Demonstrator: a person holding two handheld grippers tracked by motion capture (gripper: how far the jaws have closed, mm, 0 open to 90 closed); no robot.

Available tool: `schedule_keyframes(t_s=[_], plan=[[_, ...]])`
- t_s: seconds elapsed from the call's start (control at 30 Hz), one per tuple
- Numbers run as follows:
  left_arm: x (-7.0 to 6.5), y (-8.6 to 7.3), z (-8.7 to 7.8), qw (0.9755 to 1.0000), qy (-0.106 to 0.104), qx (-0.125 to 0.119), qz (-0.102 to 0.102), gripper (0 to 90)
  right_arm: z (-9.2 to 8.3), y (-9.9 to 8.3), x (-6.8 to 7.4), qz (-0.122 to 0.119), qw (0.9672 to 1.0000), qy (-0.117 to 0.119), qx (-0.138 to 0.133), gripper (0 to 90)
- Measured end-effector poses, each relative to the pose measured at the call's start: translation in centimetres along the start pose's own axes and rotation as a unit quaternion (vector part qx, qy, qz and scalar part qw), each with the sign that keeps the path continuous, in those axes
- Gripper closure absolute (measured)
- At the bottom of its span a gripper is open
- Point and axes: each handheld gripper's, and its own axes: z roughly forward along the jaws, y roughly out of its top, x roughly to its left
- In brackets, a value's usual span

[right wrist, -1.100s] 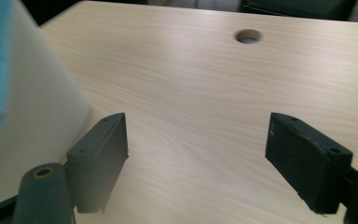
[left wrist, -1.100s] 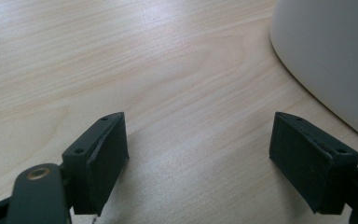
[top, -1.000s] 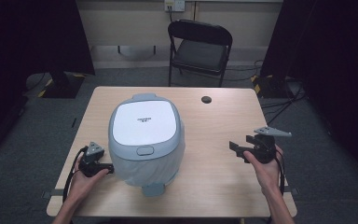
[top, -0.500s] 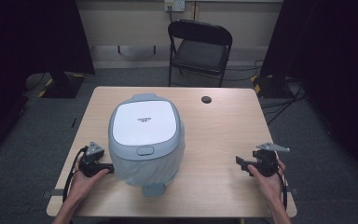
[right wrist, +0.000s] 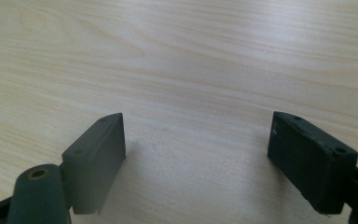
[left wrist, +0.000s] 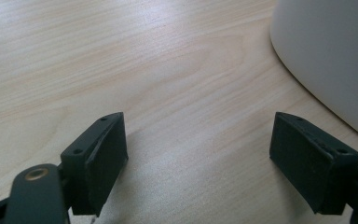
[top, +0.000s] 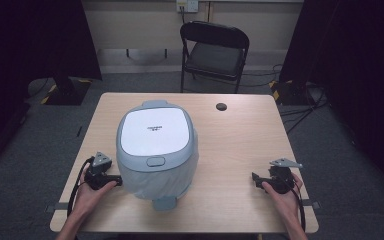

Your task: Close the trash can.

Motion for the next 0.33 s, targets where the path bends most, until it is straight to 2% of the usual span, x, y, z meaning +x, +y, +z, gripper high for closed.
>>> schedule_keyframes(t_s=[0.33], plan=[[0.00,0.00,0.00,1.0000,0.000,0.000,0.000,18.4,0.04,-0.07,0.28,-0.005,1.0000,-0.006,-0.001,17.3]])
